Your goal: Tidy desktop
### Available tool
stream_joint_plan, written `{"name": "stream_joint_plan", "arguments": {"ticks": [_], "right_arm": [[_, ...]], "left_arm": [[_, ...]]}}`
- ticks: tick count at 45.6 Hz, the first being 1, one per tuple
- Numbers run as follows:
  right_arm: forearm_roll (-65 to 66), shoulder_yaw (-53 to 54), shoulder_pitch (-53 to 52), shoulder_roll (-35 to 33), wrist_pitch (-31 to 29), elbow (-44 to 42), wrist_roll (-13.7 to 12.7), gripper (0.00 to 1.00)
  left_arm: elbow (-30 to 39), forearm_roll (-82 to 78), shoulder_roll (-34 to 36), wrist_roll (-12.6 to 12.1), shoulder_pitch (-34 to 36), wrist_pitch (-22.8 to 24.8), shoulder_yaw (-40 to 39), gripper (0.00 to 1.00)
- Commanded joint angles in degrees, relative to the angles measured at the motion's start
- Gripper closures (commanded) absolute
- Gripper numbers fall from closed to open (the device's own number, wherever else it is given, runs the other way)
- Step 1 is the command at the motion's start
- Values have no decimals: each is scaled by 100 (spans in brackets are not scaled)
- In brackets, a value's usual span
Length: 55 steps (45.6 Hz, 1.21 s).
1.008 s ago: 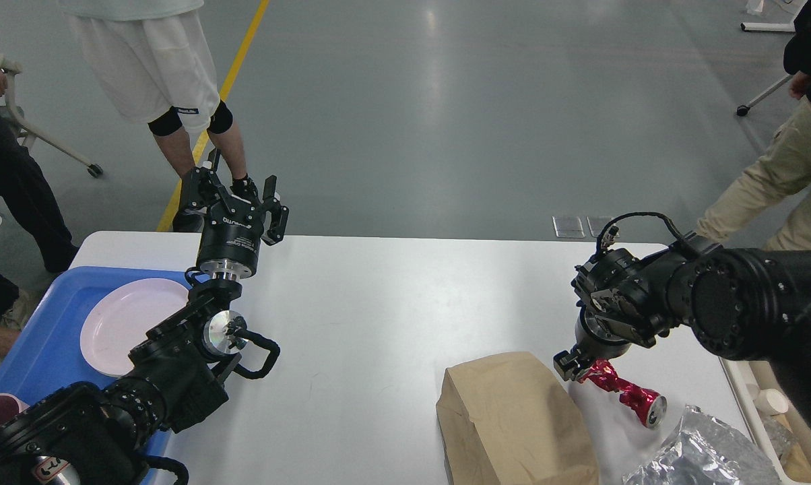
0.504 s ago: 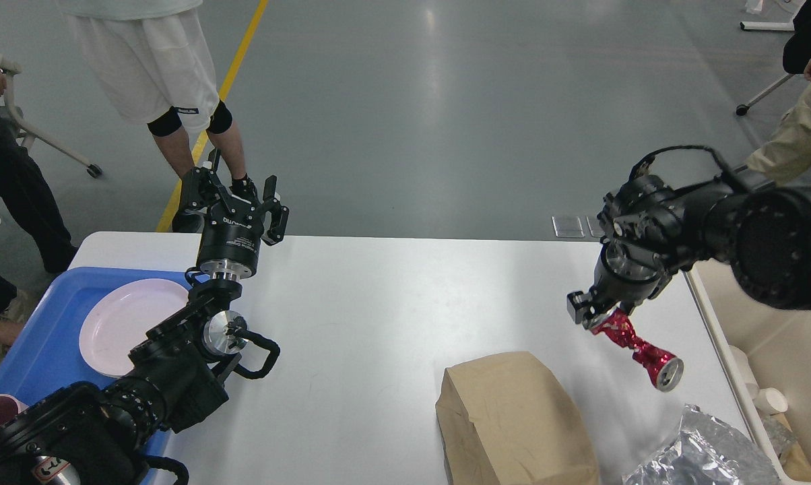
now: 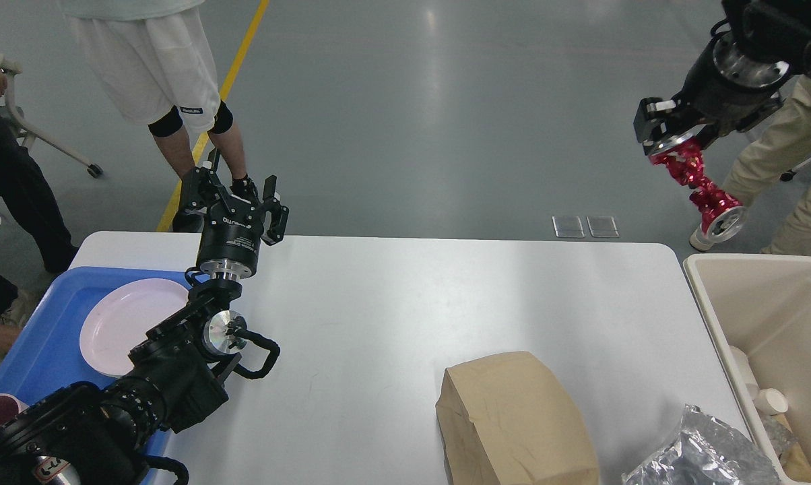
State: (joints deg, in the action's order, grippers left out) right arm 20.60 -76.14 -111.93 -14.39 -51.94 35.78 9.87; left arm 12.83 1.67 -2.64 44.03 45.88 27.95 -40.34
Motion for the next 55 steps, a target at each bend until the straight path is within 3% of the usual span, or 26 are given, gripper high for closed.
{"name": "stream_joint_plan", "arguments": {"ticks": [1,10,23,28,38,55], "right_arm": [[-74,-182,241,-370,149,-589,-2,100],[-100,-95,865,-1232,1097,-985,7,100],[-109,55,2245,-1962,4260,-986,7,100],[-109,222,2781,-2155,4929,-994,15,100],[-249,889,3836,-2489,5317,-1222,42,100],[-856,1496,5225,-2498,5326,-1355,50,100]], "left_arm": [[0,0,0,0,0,0,0,3],[0,0,0,0,0,0,0,3],[0,0,0,0,0,0,0,3],[0,0,0,0,0,0,0,3],[0,0,0,0,0,0,0,3],[0,0,0,0,0,0,0,3]]}}
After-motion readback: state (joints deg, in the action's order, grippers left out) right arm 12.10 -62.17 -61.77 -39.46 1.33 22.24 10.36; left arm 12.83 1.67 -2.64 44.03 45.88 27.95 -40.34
